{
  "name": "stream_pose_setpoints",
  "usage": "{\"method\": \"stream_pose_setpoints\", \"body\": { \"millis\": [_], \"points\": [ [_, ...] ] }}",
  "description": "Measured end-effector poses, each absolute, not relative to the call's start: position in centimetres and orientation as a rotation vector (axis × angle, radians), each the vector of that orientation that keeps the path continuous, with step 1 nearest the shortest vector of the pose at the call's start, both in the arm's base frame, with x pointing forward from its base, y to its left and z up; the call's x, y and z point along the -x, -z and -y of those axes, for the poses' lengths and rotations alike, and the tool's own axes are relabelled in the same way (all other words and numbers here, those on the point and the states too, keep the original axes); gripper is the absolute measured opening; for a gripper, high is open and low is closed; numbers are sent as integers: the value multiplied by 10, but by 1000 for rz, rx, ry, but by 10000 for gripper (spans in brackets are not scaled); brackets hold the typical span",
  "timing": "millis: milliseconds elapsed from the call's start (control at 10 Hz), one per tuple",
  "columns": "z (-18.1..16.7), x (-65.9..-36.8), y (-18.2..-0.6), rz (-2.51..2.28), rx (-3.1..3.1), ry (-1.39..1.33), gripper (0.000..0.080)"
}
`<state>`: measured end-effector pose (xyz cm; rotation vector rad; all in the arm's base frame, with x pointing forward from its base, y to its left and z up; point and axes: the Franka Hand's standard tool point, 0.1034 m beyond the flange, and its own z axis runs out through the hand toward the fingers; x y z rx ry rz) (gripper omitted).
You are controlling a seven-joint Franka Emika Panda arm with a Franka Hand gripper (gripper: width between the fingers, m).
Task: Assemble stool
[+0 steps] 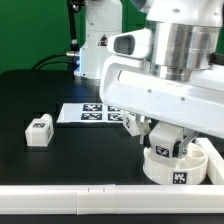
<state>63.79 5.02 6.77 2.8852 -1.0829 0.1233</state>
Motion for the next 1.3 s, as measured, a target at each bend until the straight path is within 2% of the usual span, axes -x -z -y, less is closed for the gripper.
{"method": "stream_pose_setpoints", "body": {
  "millis": [300,400,700,1100,1200,1300],
  "points": [
    [-42,-639,-69,1330,-2774,-143,338],
    [-40,-637,-71,1555,-2655,-167,338],
    [-51,-636,-69,2005,-2414,-285,338],
    [-55,-637,-68,2024,-2434,-289,357],
    [-56,-636,-67,2024,-2435,-288,552],
    [-56,-636,-67,2015,-2440,-288,627]
  ]
}}
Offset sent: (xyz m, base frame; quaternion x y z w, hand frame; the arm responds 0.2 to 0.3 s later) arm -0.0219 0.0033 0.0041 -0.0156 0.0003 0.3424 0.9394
